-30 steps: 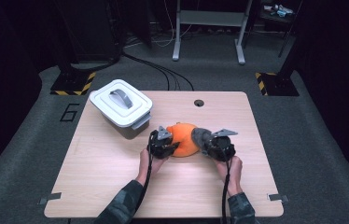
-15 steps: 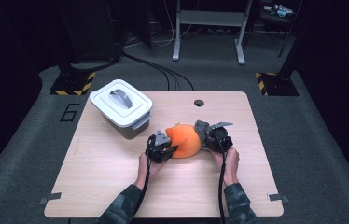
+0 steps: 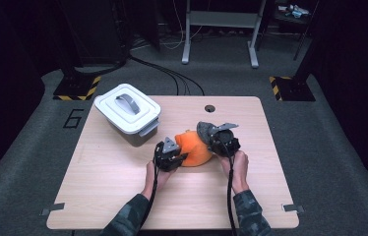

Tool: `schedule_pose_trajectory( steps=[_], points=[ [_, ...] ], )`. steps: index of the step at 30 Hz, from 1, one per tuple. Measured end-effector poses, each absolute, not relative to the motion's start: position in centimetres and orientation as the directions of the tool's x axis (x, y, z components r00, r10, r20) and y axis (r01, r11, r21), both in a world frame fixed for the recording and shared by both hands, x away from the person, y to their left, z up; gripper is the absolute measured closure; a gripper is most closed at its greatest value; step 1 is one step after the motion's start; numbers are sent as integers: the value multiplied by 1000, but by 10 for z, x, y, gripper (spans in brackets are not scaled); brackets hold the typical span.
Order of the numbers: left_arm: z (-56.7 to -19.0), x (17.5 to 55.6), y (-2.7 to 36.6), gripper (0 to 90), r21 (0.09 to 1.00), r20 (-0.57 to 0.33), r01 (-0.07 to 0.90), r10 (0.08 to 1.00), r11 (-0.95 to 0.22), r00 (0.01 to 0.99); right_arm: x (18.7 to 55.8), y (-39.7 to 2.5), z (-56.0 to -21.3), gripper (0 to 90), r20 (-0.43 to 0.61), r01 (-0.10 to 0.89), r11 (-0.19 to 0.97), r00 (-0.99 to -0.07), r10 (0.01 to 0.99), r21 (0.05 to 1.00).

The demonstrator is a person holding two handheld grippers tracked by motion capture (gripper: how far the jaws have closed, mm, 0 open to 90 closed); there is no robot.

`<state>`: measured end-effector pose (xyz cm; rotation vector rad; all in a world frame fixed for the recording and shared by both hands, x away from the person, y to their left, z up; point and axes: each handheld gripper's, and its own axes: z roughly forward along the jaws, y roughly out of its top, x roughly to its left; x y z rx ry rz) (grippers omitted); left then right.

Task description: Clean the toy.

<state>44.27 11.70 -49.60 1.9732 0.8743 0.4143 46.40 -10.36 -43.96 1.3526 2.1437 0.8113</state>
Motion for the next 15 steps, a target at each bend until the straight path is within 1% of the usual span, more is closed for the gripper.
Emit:
schedule_pose_trajectory(
  steps=[2, 3, 6, 11, 15],
  points=[
    [-496, 443, 116, 694, 851, -60, 411, 717, -326, 694, 468, -105, -450, 702, -58, 645, 321, -394, 917, 694],
    [-496, 443, 115, 684, 851, -46, 402, 715, -338, 698, 468, -107, -453, 703, -43, 650, 306, -388, 921, 695],
    [-494, 442, 113, 656, 852, -38, 394, 710, -346, 704, 467, -112, -456, 704, -50, 653, 314, -389, 920, 689],
    [-495, 443, 113, 672, 848, -45, 402, 709, -345, 704, 466, -119, -465, 703, -49, 668, 307, -375, 926, 678],
    [-496, 444, 115, 675, 849, -59, 408, 709, -334, 703, 468, -127, -481, 703, -54, 714, 313, -361, 931, 626]
  ],
)
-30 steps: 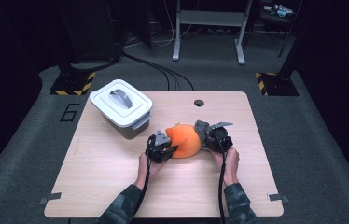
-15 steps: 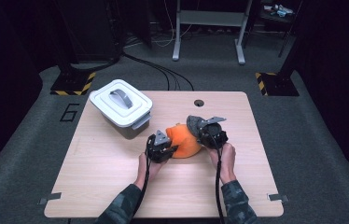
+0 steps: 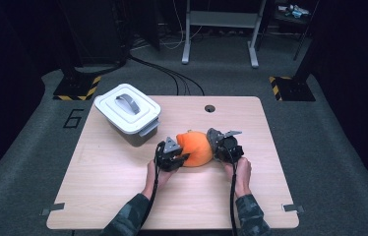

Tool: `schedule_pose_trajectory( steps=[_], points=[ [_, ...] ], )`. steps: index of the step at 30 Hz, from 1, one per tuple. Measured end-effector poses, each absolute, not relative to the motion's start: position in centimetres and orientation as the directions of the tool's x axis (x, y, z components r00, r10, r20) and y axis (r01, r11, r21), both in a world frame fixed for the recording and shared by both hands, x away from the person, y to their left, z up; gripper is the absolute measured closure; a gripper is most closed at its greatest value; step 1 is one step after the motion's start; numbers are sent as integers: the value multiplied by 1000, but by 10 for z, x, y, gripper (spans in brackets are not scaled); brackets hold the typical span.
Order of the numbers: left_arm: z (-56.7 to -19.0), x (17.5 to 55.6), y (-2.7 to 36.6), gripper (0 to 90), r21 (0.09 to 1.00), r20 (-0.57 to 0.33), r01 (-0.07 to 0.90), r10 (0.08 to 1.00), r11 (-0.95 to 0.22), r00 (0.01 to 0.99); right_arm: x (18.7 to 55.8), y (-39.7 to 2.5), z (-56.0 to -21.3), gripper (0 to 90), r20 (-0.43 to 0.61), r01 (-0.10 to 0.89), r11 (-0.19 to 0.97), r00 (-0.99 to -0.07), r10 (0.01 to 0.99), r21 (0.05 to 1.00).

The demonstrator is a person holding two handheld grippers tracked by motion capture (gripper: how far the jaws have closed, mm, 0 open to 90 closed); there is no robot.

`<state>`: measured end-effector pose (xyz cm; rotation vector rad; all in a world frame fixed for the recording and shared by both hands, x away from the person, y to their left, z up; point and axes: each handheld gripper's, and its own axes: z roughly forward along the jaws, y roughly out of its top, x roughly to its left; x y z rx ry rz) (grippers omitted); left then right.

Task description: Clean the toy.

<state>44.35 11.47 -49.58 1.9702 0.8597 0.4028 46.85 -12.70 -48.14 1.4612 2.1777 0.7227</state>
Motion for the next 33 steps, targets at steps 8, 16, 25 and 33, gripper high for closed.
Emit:
schedule_pose_trajectory(
  steps=[8, 16, 25, 33],
  points=[
    [-496, 445, 117, 671, 852, -73, 409, 698, -327, 712, 465, -141, -458, 702, -43, 684, 279, -340, 939, 674],
    [-495, 443, 115, 663, 850, -56, 399, 696, -342, 716, 459, -103, -424, 701, -54, 583, 344, -456, 888, 736],
    [-490, 443, 121, 535, 860, -77, 393, 680, -324, 729, 467, -100, -446, 705, -72, 613, 356, -438, 896, 706],
    [-496, 449, 145, 371, 828, -156, 481, 707, -287, 690, 466, -109, -451, 706, -65, 630, 338, -414, 908, 699]
  ],
)
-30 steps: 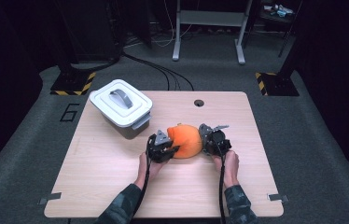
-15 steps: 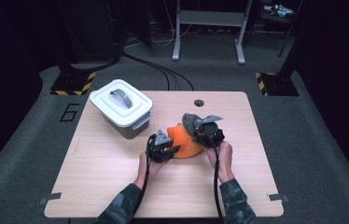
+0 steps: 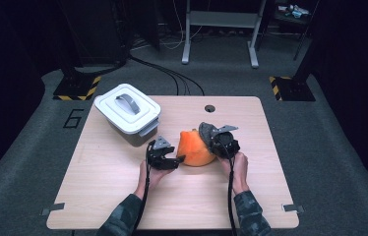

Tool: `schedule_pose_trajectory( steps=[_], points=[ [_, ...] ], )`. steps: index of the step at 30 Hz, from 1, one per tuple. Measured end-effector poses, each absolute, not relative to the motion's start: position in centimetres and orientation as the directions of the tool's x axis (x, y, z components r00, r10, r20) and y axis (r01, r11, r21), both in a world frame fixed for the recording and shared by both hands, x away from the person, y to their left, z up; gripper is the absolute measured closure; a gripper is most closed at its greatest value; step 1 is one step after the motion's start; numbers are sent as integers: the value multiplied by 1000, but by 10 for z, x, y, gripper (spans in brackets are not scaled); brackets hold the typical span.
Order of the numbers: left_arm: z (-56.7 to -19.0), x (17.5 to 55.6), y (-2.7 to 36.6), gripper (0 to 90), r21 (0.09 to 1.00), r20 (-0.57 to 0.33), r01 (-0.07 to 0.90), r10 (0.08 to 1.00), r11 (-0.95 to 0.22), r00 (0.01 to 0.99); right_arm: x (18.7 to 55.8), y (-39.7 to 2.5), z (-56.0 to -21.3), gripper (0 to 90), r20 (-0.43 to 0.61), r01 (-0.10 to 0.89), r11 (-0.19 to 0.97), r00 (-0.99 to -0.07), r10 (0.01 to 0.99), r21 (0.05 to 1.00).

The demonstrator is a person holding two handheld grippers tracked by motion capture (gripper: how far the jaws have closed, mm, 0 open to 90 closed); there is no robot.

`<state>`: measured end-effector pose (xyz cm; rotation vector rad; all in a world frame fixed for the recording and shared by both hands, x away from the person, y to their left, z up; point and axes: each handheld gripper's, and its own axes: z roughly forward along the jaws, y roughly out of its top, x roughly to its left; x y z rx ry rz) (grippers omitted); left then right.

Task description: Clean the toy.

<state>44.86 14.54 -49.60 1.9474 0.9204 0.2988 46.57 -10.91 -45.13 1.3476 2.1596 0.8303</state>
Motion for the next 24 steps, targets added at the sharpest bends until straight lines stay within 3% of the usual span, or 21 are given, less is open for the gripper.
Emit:
schedule_pose_trajectory(
  steps=[10, 13, 19, 24],
  points=[
    [-509, 451, 141, 368, 791, -213, 532, 678, -304, 704, 466, -115, -455, 706, -67, 637, 329, -399, 915, 698],
    [-510, 450, 138, 428, 798, -236, 536, 675, -276, 699, 466, -116, -456, 707, -70, 627, 327, -398, 915, 707],
    [-512, 450, 133, 677, 811, -215, 517, 680, -276, 701, 465, -117, -457, 707, -64, 628, 319, -393, 917, 710],
    [-508, 448, 130, 779, 826, -186, 490, 684, -281, 706, 463, -118, -454, 707, -57, 630, 308, -385, 921, 713]
  ],
)
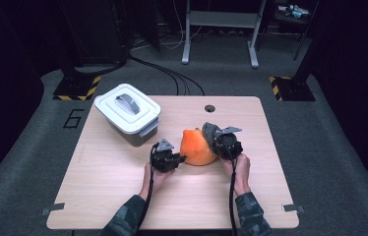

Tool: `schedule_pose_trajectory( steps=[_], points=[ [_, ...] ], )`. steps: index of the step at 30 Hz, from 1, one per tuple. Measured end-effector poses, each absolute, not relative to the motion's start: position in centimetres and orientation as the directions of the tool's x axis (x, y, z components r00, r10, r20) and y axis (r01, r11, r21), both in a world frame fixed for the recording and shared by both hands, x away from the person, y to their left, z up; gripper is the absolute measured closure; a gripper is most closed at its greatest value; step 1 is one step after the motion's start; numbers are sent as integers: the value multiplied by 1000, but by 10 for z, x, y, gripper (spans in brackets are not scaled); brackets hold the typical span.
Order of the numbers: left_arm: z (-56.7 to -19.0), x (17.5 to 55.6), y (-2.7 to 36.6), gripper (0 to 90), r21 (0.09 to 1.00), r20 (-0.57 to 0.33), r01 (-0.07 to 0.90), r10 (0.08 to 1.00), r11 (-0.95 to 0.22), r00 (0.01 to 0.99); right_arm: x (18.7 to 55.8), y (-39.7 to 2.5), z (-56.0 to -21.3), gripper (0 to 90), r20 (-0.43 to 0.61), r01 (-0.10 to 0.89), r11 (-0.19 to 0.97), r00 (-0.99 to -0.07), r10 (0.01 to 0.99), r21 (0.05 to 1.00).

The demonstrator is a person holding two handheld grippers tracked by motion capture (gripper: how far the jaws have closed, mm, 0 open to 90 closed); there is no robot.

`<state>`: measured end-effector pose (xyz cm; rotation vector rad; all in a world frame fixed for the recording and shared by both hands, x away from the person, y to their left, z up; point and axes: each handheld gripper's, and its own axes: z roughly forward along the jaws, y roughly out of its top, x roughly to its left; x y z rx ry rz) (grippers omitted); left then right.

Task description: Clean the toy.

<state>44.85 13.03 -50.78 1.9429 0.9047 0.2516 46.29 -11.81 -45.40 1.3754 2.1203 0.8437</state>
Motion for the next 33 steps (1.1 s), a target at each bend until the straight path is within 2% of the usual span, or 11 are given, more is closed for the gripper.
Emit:
schedule_pose_trajectory(
  steps=[9, 14, 18, 22, 27, 31, 33],
  points=[
    [-473, 449, 131, 803, 862, -99, 406, 684, -304, 723, 459, -130, -448, 708, -17, 629, 271, -379, 925, 728],
    [-448, 450, 128, 804, 861, -1, 341, 670, -378, 742, 459, -131, -452, 707, 6, 641, 262, -384, 923, 722],
    [-448, 450, 122, 803, 861, 8, 332, 662, -386, 750, 458, -138, -447, 707, 32, 644, 234, -373, 927, 728],
    [-446, 450, 113, 801, 864, 10, 318, 646, -390, 763, 451, -144, -416, 707, 46, 589, 222, -406, 913, 777],
    [-444, 450, 100, 797, 870, 18, 298, 630, -392, 776, 448, -127, -382, 705, 41, 552, 253, -465, 884, 795],
    [-444, 449, 92, 794, 875, 29, 279, 619, -395, 785, 452, -105, -378, 704, 24, 558, 313, -515, 857, 769],
    [-445, 449, 91, 783, 871, 28, 284, 618, -400, 786, 458, -97, -386, 706, 15, 588, 329, -503, 864, 739]
  ],
)
